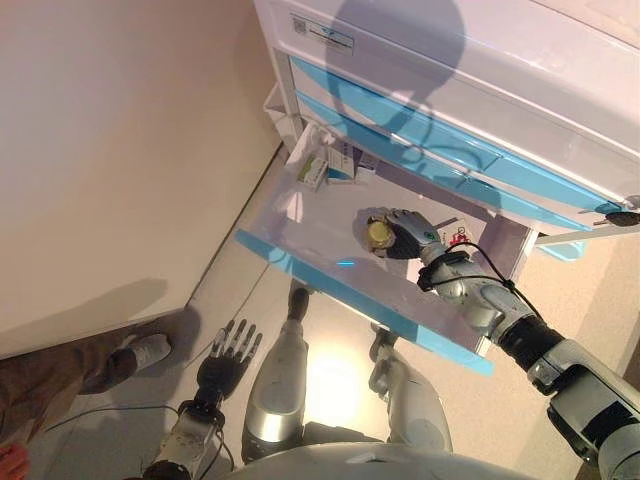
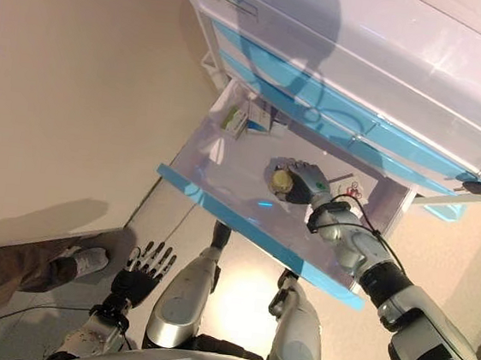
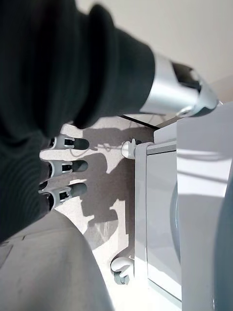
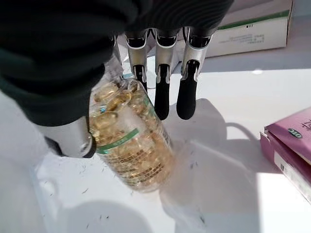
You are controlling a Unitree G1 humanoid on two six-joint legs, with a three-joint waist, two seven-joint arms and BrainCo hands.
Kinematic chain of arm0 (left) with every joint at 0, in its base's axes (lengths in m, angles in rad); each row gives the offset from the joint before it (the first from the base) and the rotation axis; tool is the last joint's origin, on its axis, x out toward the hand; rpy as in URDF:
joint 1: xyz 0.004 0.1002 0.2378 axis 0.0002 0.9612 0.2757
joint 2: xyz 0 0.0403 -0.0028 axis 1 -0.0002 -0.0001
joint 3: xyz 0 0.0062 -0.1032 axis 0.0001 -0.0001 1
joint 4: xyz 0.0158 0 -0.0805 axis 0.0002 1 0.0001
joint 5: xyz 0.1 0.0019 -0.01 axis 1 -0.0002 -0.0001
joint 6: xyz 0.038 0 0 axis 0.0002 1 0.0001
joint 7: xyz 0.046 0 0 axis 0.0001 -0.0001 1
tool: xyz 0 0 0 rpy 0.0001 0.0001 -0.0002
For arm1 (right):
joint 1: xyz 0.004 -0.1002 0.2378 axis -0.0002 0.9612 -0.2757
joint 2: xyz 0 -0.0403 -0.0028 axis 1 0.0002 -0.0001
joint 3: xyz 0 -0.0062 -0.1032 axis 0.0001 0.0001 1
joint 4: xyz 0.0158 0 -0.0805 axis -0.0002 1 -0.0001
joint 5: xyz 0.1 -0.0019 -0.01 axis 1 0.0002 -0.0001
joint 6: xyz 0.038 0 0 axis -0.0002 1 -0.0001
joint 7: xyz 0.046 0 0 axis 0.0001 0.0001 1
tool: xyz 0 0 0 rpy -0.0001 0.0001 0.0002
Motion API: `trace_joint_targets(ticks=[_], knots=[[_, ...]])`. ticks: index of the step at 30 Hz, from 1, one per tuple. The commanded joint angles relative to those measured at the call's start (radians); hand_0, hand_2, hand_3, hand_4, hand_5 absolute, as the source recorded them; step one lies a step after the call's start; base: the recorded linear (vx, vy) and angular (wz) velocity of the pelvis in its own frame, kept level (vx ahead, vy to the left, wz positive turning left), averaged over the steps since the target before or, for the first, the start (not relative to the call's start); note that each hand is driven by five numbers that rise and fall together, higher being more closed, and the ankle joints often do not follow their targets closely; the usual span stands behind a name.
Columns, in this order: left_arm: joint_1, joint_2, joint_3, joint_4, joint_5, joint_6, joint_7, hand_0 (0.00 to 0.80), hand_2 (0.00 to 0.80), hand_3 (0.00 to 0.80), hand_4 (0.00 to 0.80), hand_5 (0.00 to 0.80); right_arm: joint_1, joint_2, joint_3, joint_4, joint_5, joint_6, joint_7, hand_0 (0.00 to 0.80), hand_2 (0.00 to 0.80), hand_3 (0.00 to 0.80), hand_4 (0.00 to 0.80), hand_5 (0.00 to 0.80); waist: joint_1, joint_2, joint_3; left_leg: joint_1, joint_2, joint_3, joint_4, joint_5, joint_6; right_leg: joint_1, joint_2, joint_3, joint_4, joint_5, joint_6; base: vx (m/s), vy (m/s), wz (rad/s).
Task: Open the drawer and pick up the medicine
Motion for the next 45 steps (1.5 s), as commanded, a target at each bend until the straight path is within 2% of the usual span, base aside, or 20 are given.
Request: trace_joint_targets(ticks=[1, 11, 15, 20, 27, 35, 37, 40, 45], knots=[[0.021, 0.037, -0.019, -0.024, 0.012, 0.014, -0.005, 0.0, 0.0, 0.0, 0.0, 0.0, -0.038, 0.014, 0.039, -0.021, 0.0, -0.002, -0.025, 0.8, 0.8, 0.8, 0.8, 0.8, 0.015, -0.026, -0.016, -0.09, -0.061, 0.026, 0.055, 0.003, 0.062, 0.004, -0.036, 0.009, 0.059, 0.008, 0.046, 0.0, 0.0, 0.0], [0.022, 0.043, -0.016, -0.046, 0.013, 0.018, 0.011, 0.0, 0.0, 0.0, 0.0, 0.0, -0.049, 0.017, 0.034, -0.013, -0.002, -0.017, -0.044, 0.8, 0.8, 0.8, 0.8, 0.8, 0.019, -0.033, -0.016, -0.086, -0.059, 0.022, 0.048, 0.003, 0.061, 0.011, -0.032, 0.009, 0.049, 0.012, 0.048, 0.0, 0.0, 0.0], [0.025, 0.044, -0.01, -0.049, 0.017, 0.016, 0.012, 0.0, 0.0, 0.0, 0.0, 0.0, -0.057, 0.001, 0.033, -0.068, 0.005, -0.047, -0.037, 0.8, 0.8, 0.8, 0.8, 0.8, 0.018, -0.038, -0.02, -0.076, -0.057, 0.022, 0.039, 0.002, 0.06, 0.019, -0.03, 0.011, 0.042, 0.015, 0.052, 0.0, 0.0, 0.0], [0.034, 0.045, -0.007, -0.063, 0.015, 0.009, 0.023, 0.0, 0.0, 0.0, 0.0, 0.0, -0.067, -0.044, 0.013, -0.268, 0.001, -0.096, 0.015, 0.8, 0.8, 0.8, 0.8, 0.8, 0.011, -0.049, -0.039, -0.053, -0.051, 0.025, 0.016, 0.002, 0.058, 0.033, -0.028, 0.018, 0.031, 0.016, 0.061, 0.001, -0.001, -0.01], [0.062, 0.022, -0.008, -0.09, 0.01, -0.009, 0.042, 0.0, 0.0, 0.0, 0.0, 0.0, -0.052, -0.112, -0.082, -0.613, 0.078, -0.186, 0.174, 0.8, 0.8, 0.8, 0.8, 0.8, -0.011, -0.063, -0.094, -0.007, -0.041, 0.041, -0.025, 0.007, 0.056, 0.053, -0.029, 0.039, 0.019, 0.015, 0.072, 0.021, 0.017, -0.1], [0.093, -0.013, -0.007, -0.104, 0.014, -0.02, 0.074, 0.0, 0.0, 0.0, 0.0, 0.0, -0.044, -0.17, -0.176, -0.868, 0.329, -0.242, 0.387, 0.8, 0.8, 0.8, 0.8, 0.8, -0.035, -0.076, -0.179, 0.052, -0.035, 0.063, -0.062, 0.003, 0.053, 0.089, -0.027, 0.066, 0.002, 0.004, 0.072, 0.05, 0.027, -0.13], [0.093, -0.013, -0.007, -0.104, 0.014, -0.02, 0.074, 0.0, 0.0, 0.0, 0.0, 0.0, -0.043, -0.171, -0.178, -0.87, 0.33, -0.241, 0.389, 0.8, 0.8, 0.8, 0.8, 0.8, -0.035, -0.076, -0.179, 0.053, -0.035, 0.063, -0.063, 0.004, 0.053, 0.089, -0.027, 0.066, 0.001, 0.004, 0.072, 0.043, 0.012, -0.08], [0.103, -0.027, -0.002, -0.105, 0.007, -0.017, 0.1, 0.0, 0.0, 0.0, 0.0, 0.0, -0.034, -0.173, -0.221, -0.962, 0.495, -0.241, 0.498, 0.8, 0.8, 0.8, 0.8, 0.8, -0.048, -0.082, -0.229, 0.087, -0.031, 0.074, -0.082, -0.001, 0.05, 0.112, -0.026, 0.079, -0.011, 0.001, 0.073, 0.106, 0.028, -0.07], [0.118, -0.048, 0.008, -0.09, 0.019, -0.023, 0.108, 0.0, 0.0, 0.0, 0.0, 0.0, -0.006, -0.164, -0.29, -1.034, 0.65, -0.225, 0.56, 0.8, 0.8, 0.8, 0.8, 0.8, -0.061, -0.091, -0.283, 0.122, -0.024, 0.086, -0.097, -0.01, 0.047, 0.138, -0.022, 0.092, -0.025, -0.005, 0.073, 0.108, 0.01, -0.12]])
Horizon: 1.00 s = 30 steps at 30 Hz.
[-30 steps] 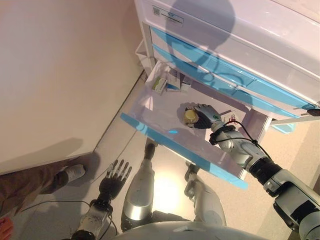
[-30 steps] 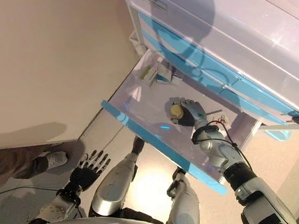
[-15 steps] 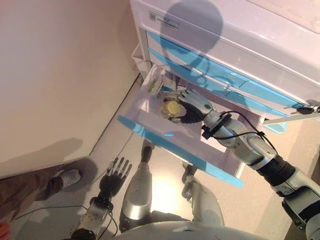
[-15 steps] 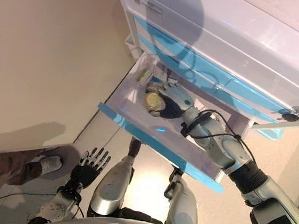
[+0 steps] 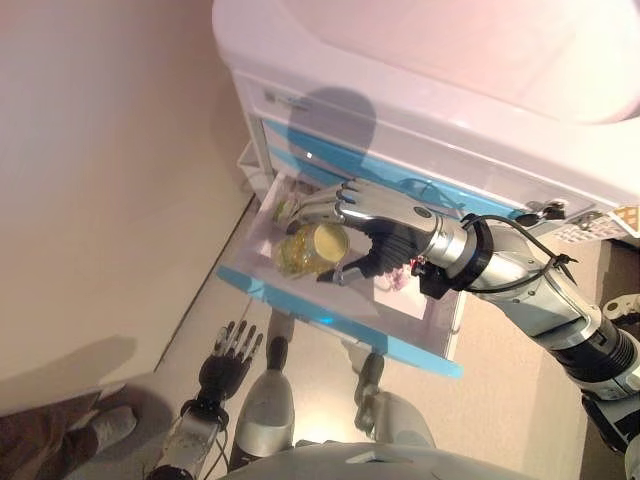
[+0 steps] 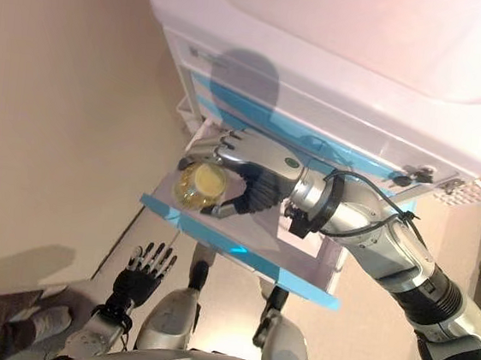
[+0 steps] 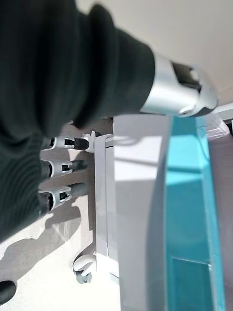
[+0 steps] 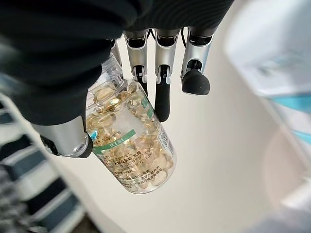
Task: Open the drawer and pick up the medicine
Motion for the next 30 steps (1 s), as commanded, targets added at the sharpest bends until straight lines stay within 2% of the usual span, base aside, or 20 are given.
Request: trace_joint_targets(ticks=[1, 4, 9, 12, 17, 24, 30], knots=[[0.048, -0.009, -0.006, 0.003, 0.019, -0.014, 0.001, 0.0, 0.0, 0.0, 0.0, 0.0, 0.009, -0.004, -0.068, -0.116, 0.162, -0.028, 0.024, 0.8, 0.8, 0.8, 0.8, 0.8, -0.008, -0.016, -0.089, -0.028, -0.029, -0.007, -0.004, -0.018, 0.039, 0.068, -0.032, 0.004, 0.013, -0.019, 0.065, 0.102, -0.004, -0.11], [0.052, -0.019, 0.008, 0.023, 0.026, -0.011, 0.003, 0.0, 0.0, 0.0, 0.0, 0.0, 0.034, 0.01, -0.121, -0.132, 0.208, -0.01, 0.021, 0.8, 0.8, 0.8, 0.8, 0.8, -0.017, -0.02, -0.11, -0.012, -0.027, -0.002, -0.005, -0.027, 0.038, 0.08, -0.03, 0.01, 0.009, -0.021, 0.065, 0.101, -0.008, -0.07], [0.057, -0.03, 0.023, 0.071, 0.029, -0.019, -0.009, 0.0, 0.0, 0.0, 0.0, 0.0, 0.014, 0.029, -0.203, -0.105, 0.238, 0.058, -0.057, 0.8, 0.8, 0.8, 0.8, 0.8, -0.028, -0.023, -0.133, 0.017, -0.02, 0.004, -0.011, -0.036, 0.035, 0.102, -0.027, 0.015, 0.001, -0.024, 0.066, 0.081, -0.01, -0.11], [0.063, -0.03, 0.042, 0.101, 0.04, -0.012, -0.025, 0.0, 0.0, 0.0, 0.0, 0.0, -0.004, 0.024, -0.25, -0.074, 0.239, 0.106, -0.108, 0.8, 0.8, 0.8, 0.8, 0.8, -0.029, -0.025, -0.144, 0.03, -0.018, 0.005, -0.015, -0.039, 0.033, 0.115, -0.026, 0.015, -0.005, -0.024, 0.068, 0.062, -0.009, -0.06], [0.067, -0.023, 0.067, 0.149, 0.055, 0.0, -0.041, 0.0, 0.0, 0.0, 0.0, 0.0, -0.086, -0.018, -0.294, 0.008, 0.265, 0.223, -0.211, 0.8, 0.8, 0.8, 0.8, 0.8, -0.025, -0.027, -0.166, 0.052, -0.014, 0.008, -0.024, -0.039, 0.031, 0.136, -0.028, 0.006, -0.016, -0.023, 0.071, 0.069, 0.001, 0.0], [0.068, -0.003, 0.09, 0.179, 0.09, 0.025, -0.033, 0.0, 0.0, 0.0, 0.0, 0.0, -0.246, -0.107, -0.288, 0.237, 0.243, 0.35, -0.376, 0.8, 0.8, 0.8, 0.8, 0.8, 0.0, -0.037, -0.188, 0.075, -0.017, -0.01, -0.03, -0.042, 0.03, 0.169, -0.03, -0.014, -0.026, -0.025, 0.072, 0.075, -0.002, 0.01], [0.071, 0.024, 0.11, 0.17, 0.114, 0.061, -0.011, 0.0, 0.0, 0.0, 0.0, 0.0, -0.388, -0.178, -0.231, 0.461, 0.25, 0.413, -0.46, 0.8, 0.8, 0.8, 0.8, 0.8, 0.02, -0.045, -0.199, 0.09, -0.018, -0.023, -0.033, -0.042, 0.029, 0.19, -0.032, -0.032, -0.032, -0.026, 0.075, 0.065, -0.007, 0.09]])
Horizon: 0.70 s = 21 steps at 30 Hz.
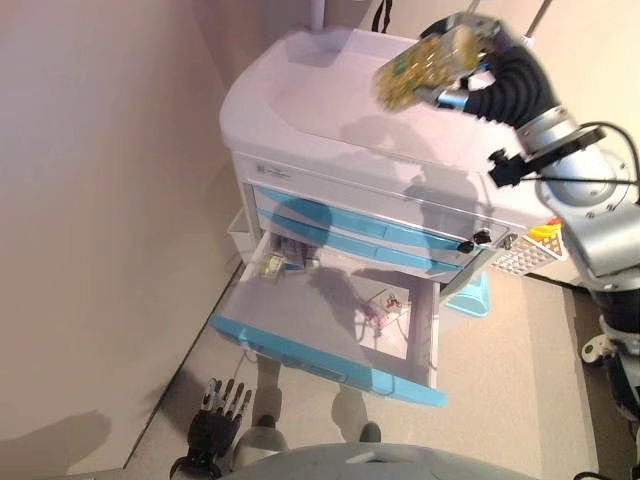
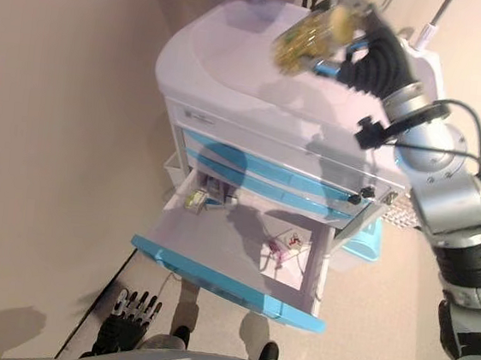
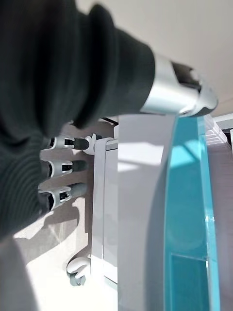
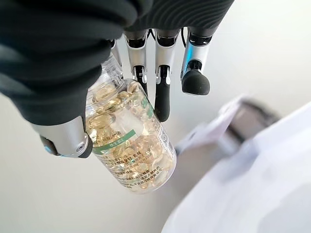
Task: Open the drawer and pick up the medicine
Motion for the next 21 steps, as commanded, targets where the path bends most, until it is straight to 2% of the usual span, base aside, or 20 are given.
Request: trace_joint_targets(ticks=[1, 7, 14, 21], knots=[[-0.013, 0.063, -0.01, 0.007, 0.034, 0.028, -0.004, 0.0, 0.0, 0.0, 0.0, 0.0, -0.176, -0.075, 0.032, 0.085, 0.001, 0.023, -0.081, 0.8, 0.8, 0.8, 0.8, 0.8, 0.045, -0.022, -0.027, -0.036, -0.021, -0.039, 0.022, -0.04, 0.027, 0.055, -0.045, -0.039, 0.061, -0.049, 0.063, 0.048, 0.006, 0.07], [-0.018, 0.102, 0.003, -0.002, 0.042, 0.061, 0.015, 0.0, 0.0, 0.0, 0.0, 0.0, -0.321, -0.156, 0.181, 0.396, 0.008, 0.11, -0.002, 0.8, 0.8, 0.8, 0.8, 0.8, 0.064, -0.034, -0.031, -0.028, -0.024, -0.051, 0.018, -0.036, 0.028, 0.07, -0.046, -0.052, 0.056, -0.045, 0.064, 0.035, -0.001, 0.03], [-0.029, 0.144, -0.001, -0.012, 0.03, 0.087, 0.041, 0.0, 0.0, 0.0, 0.0, 0.0, -0.448, -0.186, 0.361, 0.706, -0.003, 0.098, 0.144, 0.8, 0.8, 0.8, 0.8, 0.8, 0.086, -0.043, -0.026, -0.032, -0.026, -0.062, 0.017, -0.032, 0.029, 0.073, -0.046, -0.062, 0.051, -0.038, 0.065, 0.007, -0.01, 0.05], [-0.03, 0.163, -0.007, -0.024, 0.032, 0.104, 0.051, 0.0, 0.0, 0.0, 0.0, 0.0, -0.453, -0.167, 0.434, 0.834, -0.028, 0.092, 0.26, 0.8, 0.8, 0.8, 0.8, 0.8, 0.102, -0.039, -0.018, -0.031, -0.027, -0.074, 0.016, -0.031, 0.03, 0.077, -0.045, -0.069, 0.054, -0.041, 0.062, 0.004, -0.005, 0.02]])
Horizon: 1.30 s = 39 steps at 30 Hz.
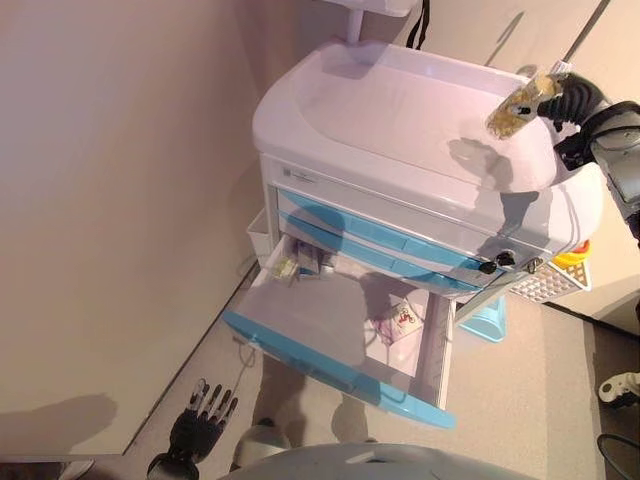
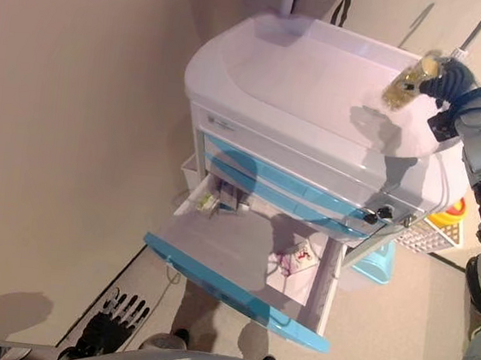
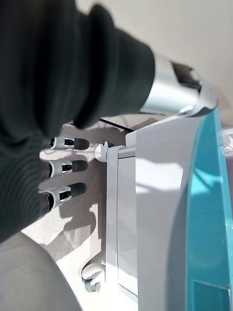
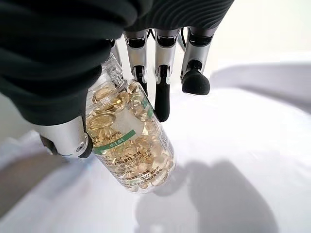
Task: Open the drawer and pick up the medicine
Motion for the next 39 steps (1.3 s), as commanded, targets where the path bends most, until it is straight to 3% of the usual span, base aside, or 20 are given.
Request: trace_joint_targets(ticks=[1, 19, 20, 21, 39], knots=[[-0.006, 0.058, -0.025, -0.023, 0.002, 0.013, -0.005, 0.0, 0.0, 0.0, 0.0, 0.0, -0.152, -0.054, 0.075, 0.025, -0.033, -0.047, 0.026, 0.8, 0.8, 0.8, 0.8, 0.8, 0.036, -0.03, -0.018, -0.055, -0.025, -0.042, 0.031, -0.031, 0.03, 0.029, -0.047, -0.037, 0.086, -0.047, 0.06, 0.0, 0.0, 0.0], [0.009, 0.072, -0.028, -0.021, 0.032, 0.038, -0.023, 0.0, 0.0, 0.0, 0.0, 0.0, -0.092, -0.005, 0.083, 0.129, -0.168, -0.111, 0.095, 0.8, 0.8, 0.8, 0.8, 0.8, 0.066, -0.01, -0.004, -0.048, -0.029, -0.072, 0.028, -0.026, 0.03, 0.043, -0.041, -0.05, 0.092, -0.059, 0.056, 0.004, -0.003, 0.02], [0.009, 0.072, -0.028, -0.02, 0.032, 0.039, -0.023, 0.0, 0.0, 0.0, 0.0, 0.0, -0.092, -0.004, 0.082, 0.126, -0.181, -0.11, 0.076, 0.358, 0.358, 0.358, 0.358, 0.358, 0.066, -0.009, -0.005, -0.048, -0.029, -0.072, 0.029, -0.025, 0.029, 0.043, -0.041, -0.05, 0.093, -0.059, 0.056, 0.0, 0.0, 0.0], [0.009, 0.073, -0.025, -0.019, 0.032, 0.04, -0.026, 0.0, 0.0, 0.0, 0.0, 0.0, -0.091, -0.004, 0.077, 0.124, -0.198, -0.116, 0.078, 0.0, 0.0, 0.0, 0.0, 0.0, 0.065, -0.009, -0.005, -0.048, -0.029, -0.072, 0.03, -0.027, 0.029, 0.042, -0.041, -0.048, 0.094, -0.061, 0.056, 0.0, 0.0, 0.0], [0.023, 0.076, -0.021, -0.027, 0.029, 0.051, -0.023, 0.0, 0.0, 0.0, 0.0, 0.0, -0.155, -0.075, 0.105, 0.017, -0.158, -0.094, 0.027, 0.0, 0.0, 0.0, 0.0, 0.0, 0.041, -0.012, -0.014, -0.037, -0.026, -0.052, 0.031, -0.029, 0.03, 0.039, -0.038, -0.031, 0.097, -0.058, 0.059, -0.001, -0.001, -0.01]])
